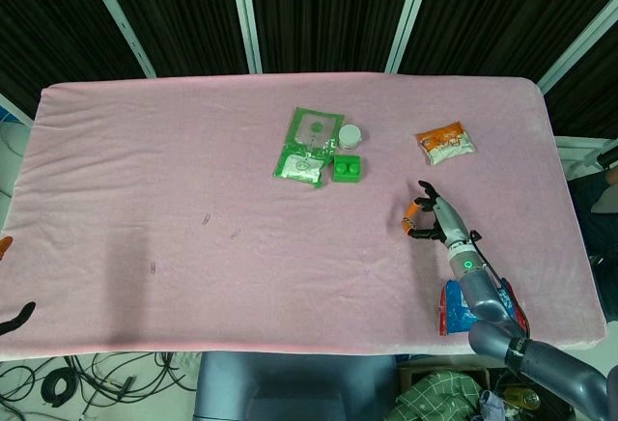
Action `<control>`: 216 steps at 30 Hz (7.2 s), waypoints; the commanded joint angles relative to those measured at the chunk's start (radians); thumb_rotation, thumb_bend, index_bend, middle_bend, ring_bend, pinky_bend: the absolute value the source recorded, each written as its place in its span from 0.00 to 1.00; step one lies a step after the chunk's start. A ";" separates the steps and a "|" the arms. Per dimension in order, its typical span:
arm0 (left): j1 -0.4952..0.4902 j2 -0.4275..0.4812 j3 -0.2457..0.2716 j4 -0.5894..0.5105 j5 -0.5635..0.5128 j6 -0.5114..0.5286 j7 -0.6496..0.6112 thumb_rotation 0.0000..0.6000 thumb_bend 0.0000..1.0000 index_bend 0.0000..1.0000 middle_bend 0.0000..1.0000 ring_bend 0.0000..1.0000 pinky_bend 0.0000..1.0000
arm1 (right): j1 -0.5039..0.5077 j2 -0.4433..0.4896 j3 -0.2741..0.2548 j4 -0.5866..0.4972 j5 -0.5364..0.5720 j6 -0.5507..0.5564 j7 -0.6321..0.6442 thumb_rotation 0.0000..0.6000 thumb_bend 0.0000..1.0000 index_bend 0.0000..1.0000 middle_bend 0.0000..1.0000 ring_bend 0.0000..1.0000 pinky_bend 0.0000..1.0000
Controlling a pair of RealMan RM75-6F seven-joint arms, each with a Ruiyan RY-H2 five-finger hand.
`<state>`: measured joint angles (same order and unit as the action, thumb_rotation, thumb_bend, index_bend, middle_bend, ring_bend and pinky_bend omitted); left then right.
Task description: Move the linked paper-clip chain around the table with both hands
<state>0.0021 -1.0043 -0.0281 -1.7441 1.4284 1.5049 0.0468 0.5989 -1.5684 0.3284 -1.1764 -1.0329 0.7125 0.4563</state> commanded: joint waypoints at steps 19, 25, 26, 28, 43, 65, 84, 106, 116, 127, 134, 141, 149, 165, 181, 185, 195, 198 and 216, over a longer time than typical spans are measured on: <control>0.010 0.017 0.001 0.003 0.012 0.018 -0.050 1.00 0.21 0.05 0.01 0.00 0.00 | 0.053 0.086 -0.003 -0.235 0.046 0.051 -0.250 1.00 0.31 0.64 0.00 0.04 0.21; 0.015 0.027 0.002 0.009 0.019 0.024 -0.082 1.00 0.21 0.05 0.01 0.00 0.00 | 0.127 0.075 -0.024 -0.289 0.139 0.066 -0.457 1.00 0.31 0.64 0.00 0.04 0.21; 0.015 0.029 0.002 0.010 0.021 0.023 -0.089 1.00 0.21 0.05 0.01 0.00 0.00 | 0.145 0.068 -0.027 -0.295 0.167 0.076 -0.504 1.00 0.31 0.64 0.00 0.04 0.21; 0.015 0.033 0.003 0.013 0.024 0.021 -0.100 1.00 0.21 0.05 0.01 0.00 0.00 | 0.185 0.052 -0.028 -0.310 0.232 0.100 -0.597 1.00 0.31 0.64 0.00 0.04 0.21; 0.016 0.054 0.007 0.032 0.038 0.018 -0.176 1.00 0.21 0.05 0.01 0.00 0.00 | 0.449 -0.140 0.006 -0.303 0.667 0.256 -1.013 1.00 0.31 0.64 0.00 0.04 0.21; 0.021 0.062 0.006 0.043 0.043 0.026 -0.213 1.00 0.21 0.05 0.01 0.00 0.00 | 0.546 -0.272 0.040 -0.243 0.834 0.306 -1.148 1.00 0.31 0.65 0.00 0.03 0.21; 0.023 0.063 0.005 0.041 0.040 0.028 -0.214 1.00 0.21 0.05 0.01 0.00 0.00 | 0.541 -0.326 0.056 -0.182 0.802 0.283 -1.124 1.00 0.29 0.56 0.00 0.03 0.21; 0.024 0.057 0.003 0.043 0.042 0.034 -0.202 1.00 0.21 0.07 0.01 0.00 0.00 | 0.404 -0.121 0.072 -0.354 0.617 0.328 -0.998 1.00 0.19 0.20 0.00 0.02 0.21; 0.011 0.032 0.005 0.036 0.049 0.020 -0.137 1.00 0.21 0.07 0.01 0.00 0.00 | 0.157 0.256 0.000 -0.505 0.247 0.317 -0.756 1.00 0.19 0.19 0.00 0.02 0.21; -0.016 0.000 0.009 0.020 0.037 -0.027 -0.048 1.00 0.22 0.07 0.01 0.00 0.00 | -0.013 0.457 -0.036 -0.452 0.013 0.285 -0.423 1.00 0.19 0.18 0.00 0.02 0.21; -0.032 -0.021 -0.010 0.032 0.019 -0.033 -0.021 1.00 0.22 0.08 0.01 0.00 0.00 | -0.142 0.472 -0.132 -0.515 -0.129 0.497 -0.519 1.00 0.18 0.13 0.00 0.02 0.21; -0.056 -0.009 -0.045 0.014 0.040 -0.007 -0.010 1.00 0.22 0.16 0.04 0.00 0.00 | -0.310 0.431 -0.246 -0.578 -0.243 0.733 -0.608 1.00 0.17 0.11 0.00 0.02 0.21; -0.130 0.013 -0.054 -0.096 -0.045 -0.148 0.116 1.00 0.22 0.18 0.04 0.00 0.00 | -0.464 0.386 -0.400 -0.564 -0.429 0.898 -0.708 1.00 0.17 0.08 0.00 0.02 0.20; -0.253 -0.090 -0.059 -0.211 -0.104 -0.269 0.337 1.00 0.16 0.24 0.06 0.00 0.00 | -0.520 0.348 -0.396 -0.462 -0.515 0.908 -0.667 1.00 0.16 0.06 0.00 0.00 0.19; -0.586 -0.127 -0.227 -0.052 -0.220 -0.671 0.196 1.00 0.18 0.24 0.05 0.00 0.00 | -0.540 0.337 -0.362 -0.447 -0.503 0.877 -0.636 1.00 0.16 0.06 0.00 0.00 0.19; -0.643 -0.159 -0.220 0.008 -0.243 -0.722 0.203 1.00 0.19 0.25 0.05 0.00 0.00 | -0.544 0.337 -0.354 -0.455 -0.496 0.869 -0.645 1.00 0.16 0.06 0.00 0.00 0.19; -0.804 -0.353 -0.209 0.131 -0.511 -0.707 0.422 1.00 0.24 0.30 0.05 0.00 0.00 | -0.553 0.326 -0.334 -0.442 -0.492 0.862 -0.656 1.00 0.16 0.06 0.00 0.00 0.19; -0.850 -0.414 -0.210 0.160 -0.584 -0.681 0.475 1.00 0.24 0.33 0.06 0.00 0.00 | -0.555 0.327 -0.330 -0.439 -0.490 0.860 -0.653 1.00 0.16 0.06 0.00 0.00 0.19; -1.030 -0.667 -0.194 0.251 -0.828 -0.542 0.695 1.00 0.24 0.38 0.06 0.00 0.00 | -0.567 0.330 -0.309 -0.433 -0.482 0.849 -0.637 1.00 0.16 0.10 0.00 0.00 0.19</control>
<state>-1.0091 -1.6439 -0.2208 -1.4974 0.6278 0.9356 0.7178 0.0323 -1.2384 0.0187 -1.6093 -1.5154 1.5620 -0.1800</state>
